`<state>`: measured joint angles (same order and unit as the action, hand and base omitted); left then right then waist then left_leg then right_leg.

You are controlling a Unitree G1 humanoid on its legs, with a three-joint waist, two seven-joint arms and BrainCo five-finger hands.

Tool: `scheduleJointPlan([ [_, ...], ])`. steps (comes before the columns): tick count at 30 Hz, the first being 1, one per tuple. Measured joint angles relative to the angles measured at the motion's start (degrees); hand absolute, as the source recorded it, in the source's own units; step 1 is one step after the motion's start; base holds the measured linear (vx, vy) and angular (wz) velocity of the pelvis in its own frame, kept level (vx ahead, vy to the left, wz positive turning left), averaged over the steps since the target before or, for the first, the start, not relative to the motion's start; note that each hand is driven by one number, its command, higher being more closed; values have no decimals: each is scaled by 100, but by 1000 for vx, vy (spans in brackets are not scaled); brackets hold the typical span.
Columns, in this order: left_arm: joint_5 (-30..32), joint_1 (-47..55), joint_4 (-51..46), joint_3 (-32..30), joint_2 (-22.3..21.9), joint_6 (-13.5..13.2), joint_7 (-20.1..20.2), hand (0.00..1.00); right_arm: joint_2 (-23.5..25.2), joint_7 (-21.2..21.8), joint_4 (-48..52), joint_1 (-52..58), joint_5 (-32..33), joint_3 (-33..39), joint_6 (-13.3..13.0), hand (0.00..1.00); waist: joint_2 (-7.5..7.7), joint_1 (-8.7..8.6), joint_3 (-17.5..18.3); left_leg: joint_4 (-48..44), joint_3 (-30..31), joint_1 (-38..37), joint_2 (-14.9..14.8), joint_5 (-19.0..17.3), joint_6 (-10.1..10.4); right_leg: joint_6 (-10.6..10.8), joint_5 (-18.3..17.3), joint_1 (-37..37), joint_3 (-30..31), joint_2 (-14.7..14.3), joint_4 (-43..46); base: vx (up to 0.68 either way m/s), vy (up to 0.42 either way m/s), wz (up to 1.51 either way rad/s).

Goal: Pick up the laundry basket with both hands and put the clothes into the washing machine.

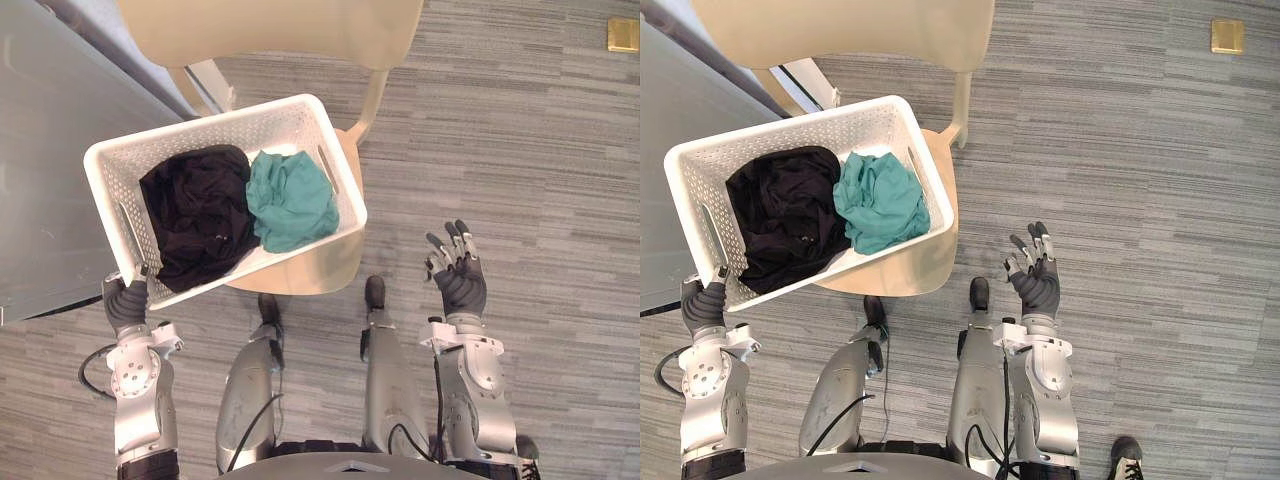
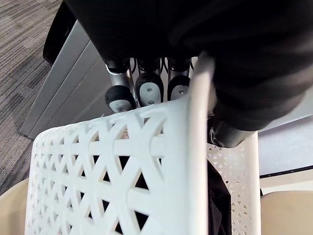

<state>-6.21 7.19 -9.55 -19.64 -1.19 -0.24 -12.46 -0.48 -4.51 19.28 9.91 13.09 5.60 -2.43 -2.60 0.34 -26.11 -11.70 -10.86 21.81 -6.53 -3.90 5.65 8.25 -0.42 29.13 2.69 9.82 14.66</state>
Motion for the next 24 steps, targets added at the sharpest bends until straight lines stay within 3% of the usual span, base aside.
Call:
scheduleJointPlan([
  [5,-312,-222,194,-54,135,-32,67,0,-7,-212,-57,-137,1,16,-1,0,-2,57,-1,125,43,66,8,94,13,-1,1,77,-59,11,2,-2,-7,10],
  [11,-465,-585,397,-27,1447,-59,481,0,-64,-243,-292,-364,3,7,2,0,-8,92,-175,291,187,113,6,277,69,-6,-2,96,-223,29,37,-26,-20,13],
  [13,-303,-629,394,-48,2152,-166,716,0,-140,-215,-302,-362,5,9,2,0,-8,90,-176,269,172,107,5,279,71,-12,-5,97,-232,32,56,-16,-4,-1],
  [14,-302,-629,394,-48,2159,-168,719,0,-141,-214,-302,-362,5,9,2,0,-8,90,-176,269,171,107,5,279,71,-12,-5,97,-232,32,56,0,0,0],
  [17,-72,-735,439,-45,2990,-234,1054,0,-302,-190,-347,-360,9,12,2,0,-8,85,-176,173,125,114,-15,269,78,-26,-15,96,-229,34,119,0,0,0],
  [24,555,-731,634,204,4069,-194,1681,0,-471,-80,-355,-347,62,-115,21,0,-9,72,-178,-443,-22,119,-155,-4,102,-131,-218,78,-264,17,608,-30,-15,-4],
])
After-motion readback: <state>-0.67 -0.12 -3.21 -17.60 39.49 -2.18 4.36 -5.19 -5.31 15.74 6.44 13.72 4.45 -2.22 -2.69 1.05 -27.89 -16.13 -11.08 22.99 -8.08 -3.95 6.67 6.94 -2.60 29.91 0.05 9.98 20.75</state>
